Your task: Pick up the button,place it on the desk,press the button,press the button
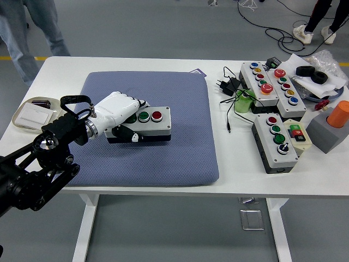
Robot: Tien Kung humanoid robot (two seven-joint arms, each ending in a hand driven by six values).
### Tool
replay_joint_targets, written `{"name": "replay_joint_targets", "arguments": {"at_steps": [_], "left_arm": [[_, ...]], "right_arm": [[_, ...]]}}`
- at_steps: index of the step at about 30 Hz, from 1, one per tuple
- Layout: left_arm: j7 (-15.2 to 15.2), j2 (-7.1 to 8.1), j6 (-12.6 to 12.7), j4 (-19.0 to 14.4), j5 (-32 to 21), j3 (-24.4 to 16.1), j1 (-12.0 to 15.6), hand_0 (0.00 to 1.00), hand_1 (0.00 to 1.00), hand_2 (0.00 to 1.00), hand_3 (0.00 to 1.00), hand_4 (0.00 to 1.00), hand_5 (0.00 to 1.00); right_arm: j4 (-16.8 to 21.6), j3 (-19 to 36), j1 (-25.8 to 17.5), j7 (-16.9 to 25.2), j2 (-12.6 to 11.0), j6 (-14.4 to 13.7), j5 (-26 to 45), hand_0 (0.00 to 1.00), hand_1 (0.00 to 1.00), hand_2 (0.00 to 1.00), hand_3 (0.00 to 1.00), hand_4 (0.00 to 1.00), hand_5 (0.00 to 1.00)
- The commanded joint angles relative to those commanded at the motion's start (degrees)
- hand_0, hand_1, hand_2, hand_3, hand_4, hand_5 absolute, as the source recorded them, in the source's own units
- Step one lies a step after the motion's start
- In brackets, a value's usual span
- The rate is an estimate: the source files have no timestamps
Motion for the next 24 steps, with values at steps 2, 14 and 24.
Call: {"name": "replay_joint_targets", "arguments": {"at_steps": [2, 14, 24], "left_arm": [[0.3, -0.30, -1.0, 0.4, 0.0, -0.1, 0.0, 0.509, 0.447, 0.387, 0.402, 0.709, 0.002], [0.1, -0.75, 0.1, 2.8, 0.0, -0.3, 0.1, 0.429, 0.511, 0.466, 0.521, 0.787, 0.351], [-1.0, -0.53, -3.0, 2.7, 0.0, -0.4, 0.5, 0.485, 0.673, 0.730, 0.735, 0.919, 0.432]], "right_arm": [[0.0, 0.0, 0.0, 0.0, 0.0, 0.0, -0.1, 0.628, 0.493, 0.547, 0.582, 0.268, 0.025], [0.0, 0.1, 0.0, 0.0, 0.1, 0.1, -0.2, 0.629, 0.493, 0.547, 0.582, 0.268, 0.024], [0.0, 0.2, 0.0, 0.0, 0.0, 0.2, -0.4, 0.628, 0.493, 0.546, 0.582, 0.269, 0.024]]}}
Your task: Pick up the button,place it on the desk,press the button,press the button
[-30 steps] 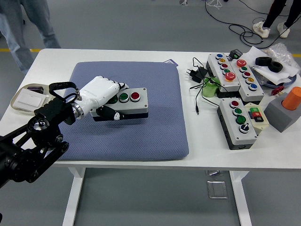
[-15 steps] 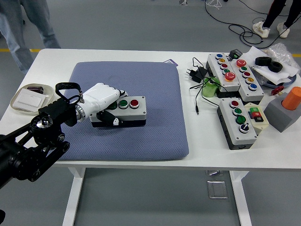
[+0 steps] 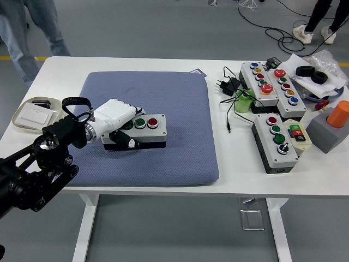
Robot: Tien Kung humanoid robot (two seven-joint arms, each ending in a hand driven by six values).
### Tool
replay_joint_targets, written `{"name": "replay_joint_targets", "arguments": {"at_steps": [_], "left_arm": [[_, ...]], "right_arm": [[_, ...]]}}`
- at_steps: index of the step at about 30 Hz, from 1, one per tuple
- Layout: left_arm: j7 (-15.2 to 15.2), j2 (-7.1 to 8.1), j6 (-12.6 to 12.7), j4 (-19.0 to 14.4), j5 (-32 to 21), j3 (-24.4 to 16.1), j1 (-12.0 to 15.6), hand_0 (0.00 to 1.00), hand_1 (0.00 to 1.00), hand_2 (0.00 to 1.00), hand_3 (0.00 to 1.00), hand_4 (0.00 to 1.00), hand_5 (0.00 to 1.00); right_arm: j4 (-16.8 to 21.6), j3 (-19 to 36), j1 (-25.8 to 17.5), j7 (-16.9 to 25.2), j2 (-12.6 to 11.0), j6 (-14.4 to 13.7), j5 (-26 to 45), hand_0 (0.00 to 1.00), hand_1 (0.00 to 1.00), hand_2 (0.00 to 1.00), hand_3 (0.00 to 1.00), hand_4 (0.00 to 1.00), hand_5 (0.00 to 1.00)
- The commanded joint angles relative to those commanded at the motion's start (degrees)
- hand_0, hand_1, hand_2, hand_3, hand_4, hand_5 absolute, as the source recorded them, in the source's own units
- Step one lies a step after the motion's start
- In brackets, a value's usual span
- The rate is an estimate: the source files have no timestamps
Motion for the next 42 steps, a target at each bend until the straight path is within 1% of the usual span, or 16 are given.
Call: {"name": "replay_joint_targets", "arguments": {"at_steps": [2, 3, 8, 9, 14, 15, 19, 20, 21, 26, 27, 32, 33, 38, 39, 42], "left_arm": [[0.1, -0.02, -1.1, -0.1, 0.0, -0.1, 0.1, 0.485, 0.673, 0.730, 0.735, 0.919, 0.432], [0.1, -0.04, -1.6, -0.1, 0.0, -0.2, 0.2, 0.545, 0.714, 0.785, 0.913, 0.981, 0.547], [-0.1, -0.13, -2.3, -0.3, 0.0, -0.6, 0.4, 0.545, 0.714, 0.785, 0.913, 0.981, 0.547], [-0.2, -0.14, -2.4, -0.4, 0.0, -0.7, 0.4, 0.647, 0.805, 0.889, 0.998, 0.998, 0.575], [0.3, 0.09, -2.2, -2.2, 0.0, -2.5, 0.8, 0.647, 0.805, 0.889, 0.998, 0.998, 0.575], [0.3, 0.11, -2.2, -2.4, 0.0, -2.6, 0.9, 0.760, 0.891, 0.966, 0.998, 0.998, 0.596], [-0.1, 0.37, -2.4, -4.1, 0.0, -4.5, 1.7, 0.760, 0.891, 0.966, 0.998, 0.998, 0.596], [-0.5, 0.44, -2.5, -4.9, 0.0, -5.4, 2.1, 0.760, 0.891, 0.966, 0.998, 0.998, 0.596], [-0.9, 0.47, -2.3, -5.9, 0.0, -6.5, 2.8, 0.850, 0.921, 0.977, 0.998, 0.996, 0.569], [-1.4, 0.70, -1.1, -12.1, 0.0, -14.0, 6.3, 0.850, 0.921, 0.977, 0.998, 0.996, 0.569], [-1.4, 0.75, -0.9, -13.0, 0.0, -15.0, 6.7, 0.792, 0.831, 0.884, 0.998, 0.965, 0.498], [-1.3, 2.71, -3.1, -18.3, 0.0, -19.5, 9.3, 0.792, 0.831, 0.884, 0.998, 0.965, 0.498], [-0.8, 3.10, -2.9, -19.4, 0.0, -20.0, 9.7, 0.339, 0.370, 0.384, 0.930, 0.976, 0.639], [0.1, 3.93, -2.1, -23.7, 0.0, -21.5, 11.1, 0.339, 0.370, 0.384, 0.930, 0.976, 0.639], [0.0, 3.96, -2.2, -23.9, 0.0, -21.5, 11.1, 0.151, 0.185, 0.201, 0.891, 0.728, 0.300], [-0.2, 4.77, -7.1, -26.6, 0.0, -21.3, 11.9, 0.151, 0.185, 0.201, 0.891, 0.728, 0.300]], "right_arm": [[0.0, 0.1, 0.0, 0.0, 0.0, 0.0, -0.1, 0.628, 0.493, 0.546, 0.582, 0.269, 0.024], [0.0, 0.1, 0.0, 0.0, 0.0, 0.0, -0.1, 0.628, 0.494, 0.547, 0.582, 0.269, 0.023], [0.0, 0.1, 0.0, 0.0, 0.0, 0.1, -0.2, 0.628, 0.494, 0.547, 0.582, 0.269, 0.023], [0.0, 0.2, 0.0, 0.0, 0.0, 0.1, -0.2, 0.628, 0.493, 0.547, 0.582, 0.269, 0.024], [0.0, 0.1, 0.0, 0.0, 0.0, 0.2, -0.1, 0.628, 0.493, 0.547, 0.582, 0.269, 0.024], [0.0, 0.1, 0.0, 0.0, 0.0, 0.2, -0.1, 0.628, 0.494, 0.547, 0.582, 0.269, 0.022], [0.0, 0.2, 0.0, 0.0, 0.0, 0.2, -0.3, 0.628, 0.494, 0.547, 0.582, 0.269, 0.022], [0.0, 0.2, 0.0, 0.0, 0.0, 0.2, -0.2, 0.628, 0.494, 0.547, 0.582, 0.269, 0.022], [0.0, 0.3, 0.0, 0.0, 0.0, 0.2, -0.3, 0.628, 0.493, 0.547, 0.581, 0.269, 0.022], [0.0, 0.4, -0.2, 0.0, 0.1, 0.1, -0.3, 0.628, 0.493, 0.547, 0.581, 0.269, 0.022], [0.0, 0.4, -0.2, 0.0, 0.1, 0.1, -0.3, 0.628, 0.494, 0.547, 0.581, 0.271, 0.022], [0.0, 0.0, -0.4, 0.1, 0.1, 0.1, 0.3, 0.628, 0.494, 0.547, 0.581, 0.271, 0.022], [0.0, 0.0, -0.5, 0.1, 0.1, 0.2, 0.3, 0.628, 0.495, 0.547, 0.581, 0.271, 0.022], [0.0, 0.2, -0.8, -0.1, 0.2, 0.2, -0.3, 0.628, 0.495, 0.547, 0.581, 0.271, 0.022], [0.0, 0.2, -0.8, -0.1, 0.2, 0.2, -0.3, 0.628, 0.494, 0.547, 0.581, 0.270, 0.023], [0.0, 0.1, -0.9, -0.1, 0.2, 0.2, -0.1, 0.628, 0.494, 0.547, 0.581, 0.270, 0.023]]}}
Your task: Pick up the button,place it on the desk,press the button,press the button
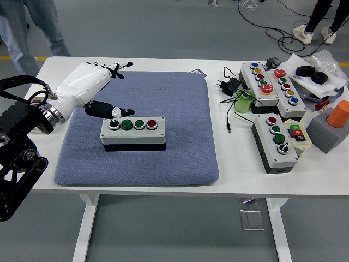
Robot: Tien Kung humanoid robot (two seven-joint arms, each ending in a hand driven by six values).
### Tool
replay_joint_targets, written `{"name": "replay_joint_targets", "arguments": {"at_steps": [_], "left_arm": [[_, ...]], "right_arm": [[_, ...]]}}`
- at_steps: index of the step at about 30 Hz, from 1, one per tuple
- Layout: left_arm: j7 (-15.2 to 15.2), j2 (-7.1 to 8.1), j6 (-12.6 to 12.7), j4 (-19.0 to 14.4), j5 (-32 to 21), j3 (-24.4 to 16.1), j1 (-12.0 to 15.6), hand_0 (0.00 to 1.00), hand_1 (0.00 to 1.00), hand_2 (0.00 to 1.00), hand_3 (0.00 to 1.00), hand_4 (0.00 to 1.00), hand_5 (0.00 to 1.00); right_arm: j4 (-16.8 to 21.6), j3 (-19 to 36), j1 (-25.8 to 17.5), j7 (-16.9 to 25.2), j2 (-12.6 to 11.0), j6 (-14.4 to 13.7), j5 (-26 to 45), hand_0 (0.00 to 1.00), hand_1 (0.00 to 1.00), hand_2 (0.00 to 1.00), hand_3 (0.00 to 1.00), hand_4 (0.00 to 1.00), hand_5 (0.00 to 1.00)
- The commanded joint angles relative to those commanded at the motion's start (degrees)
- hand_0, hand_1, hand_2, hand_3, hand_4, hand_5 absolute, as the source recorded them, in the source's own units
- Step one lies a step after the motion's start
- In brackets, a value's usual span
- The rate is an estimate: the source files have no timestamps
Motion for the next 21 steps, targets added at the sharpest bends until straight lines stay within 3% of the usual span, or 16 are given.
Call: {"name": "replay_joint_targets", "arguments": {"at_steps": [4, 12, 16, 21], "left_arm": [[1.4, 0.59, -9.4, -2.5, 0.0, 0.2, 0.7, 0.112, 0.150, 0.162, 0.887, 0.707, 0.265], [5.4, 0.63, -22.2, -3.9, 0.0, 2.1, -0.2, 0.102, 0.139, 0.143, 0.885, 0.692, 0.265], [6.2, 0.45, -24.4, -3.6, 0.0, 2.6, -0.6, 0.098, 0.127, 0.130, 0.886, 0.674, 0.250], [6.5, 0.51, -25.0, -3.3, 0.0, 3.5, -1.0, 0.098, 0.125, 0.127, 0.886, 0.670, 0.258]], "right_arm": [[0.0, -0.1, 0.1, 0.0, 0.0, -0.1, 0.3, 0.628, 0.494, 0.547, 0.581, 0.271, 0.025], [0.0, -0.2, 0.2, 0.1, -0.1, -0.1, 0.3, 0.628, 0.494, 0.547, 0.581, 0.271, 0.024], [0.0, -0.1, 0.3, 0.1, -0.1, -0.1, 0.1, 0.628, 0.495, 0.547, 0.581, 0.271, 0.025], [0.0, -0.1, 0.3, 0.1, -0.1, -0.1, 0.1, 0.628, 0.494, 0.547, 0.581, 0.271, 0.023]]}}
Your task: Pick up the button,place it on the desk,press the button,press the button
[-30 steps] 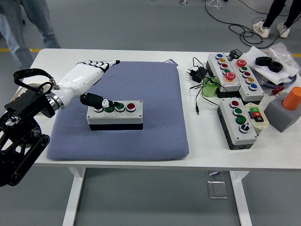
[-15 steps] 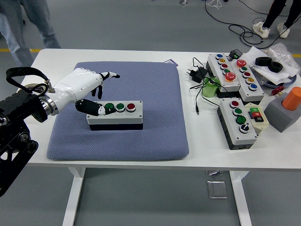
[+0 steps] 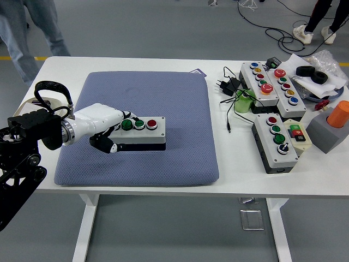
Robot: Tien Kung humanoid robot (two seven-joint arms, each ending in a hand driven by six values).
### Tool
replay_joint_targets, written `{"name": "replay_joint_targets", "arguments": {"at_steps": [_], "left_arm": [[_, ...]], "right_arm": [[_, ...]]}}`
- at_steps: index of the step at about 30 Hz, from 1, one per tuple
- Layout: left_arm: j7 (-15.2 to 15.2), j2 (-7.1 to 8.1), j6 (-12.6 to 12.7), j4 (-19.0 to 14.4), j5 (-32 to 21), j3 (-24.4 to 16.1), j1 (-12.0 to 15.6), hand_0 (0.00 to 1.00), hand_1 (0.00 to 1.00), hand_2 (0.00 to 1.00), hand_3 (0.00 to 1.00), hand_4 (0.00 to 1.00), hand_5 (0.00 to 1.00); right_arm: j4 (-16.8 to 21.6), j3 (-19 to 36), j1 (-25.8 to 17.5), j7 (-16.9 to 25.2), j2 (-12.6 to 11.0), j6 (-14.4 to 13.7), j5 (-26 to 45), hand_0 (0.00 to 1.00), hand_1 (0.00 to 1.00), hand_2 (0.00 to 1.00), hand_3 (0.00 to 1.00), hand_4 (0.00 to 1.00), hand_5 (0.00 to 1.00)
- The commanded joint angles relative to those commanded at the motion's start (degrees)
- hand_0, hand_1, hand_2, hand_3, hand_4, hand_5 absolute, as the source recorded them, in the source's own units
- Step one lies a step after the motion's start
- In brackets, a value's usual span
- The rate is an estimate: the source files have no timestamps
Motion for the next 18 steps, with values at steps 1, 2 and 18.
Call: {"name": "replay_joint_targets", "arguments": {"at_steps": [1, 2, 18], "left_arm": [[0.0, 0.00, 0.0, 0.1, 0.0, 0.2, -0.1, 0.098, 0.125, 0.127, 0.886, 0.670, 0.258], [0.0, -0.11, 0.1, 0.4, 0.0, 0.4, -0.3, 0.098, 0.125, 0.127, 0.886, 0.670, 0.258], [-0.2, -1.42, 0.0, 4.9, 0.0, 2.8, -3.3, 0.104, 0.120, 0.124, 0.886, 0.652, 0.213]], "right_arm": [[0.0, 0.0, 0.0, 0.0, 0.0, 0.0, 0.0, 0.628, 0.494, 0.547, 0.581, 0.271, 0.023], [0.0, 0.0, 0.0, 0.0, 0.0, 0.0, -0.1, 0.628, 0.494, 0.547, 0.581, 0.271, 0.023], [0.0, 0.0, 0.2, 0.1, -0.1, 0.0, -0.1, 0.628, 0.493, 0.547, 0.581, 0.272, 0.022]]}}
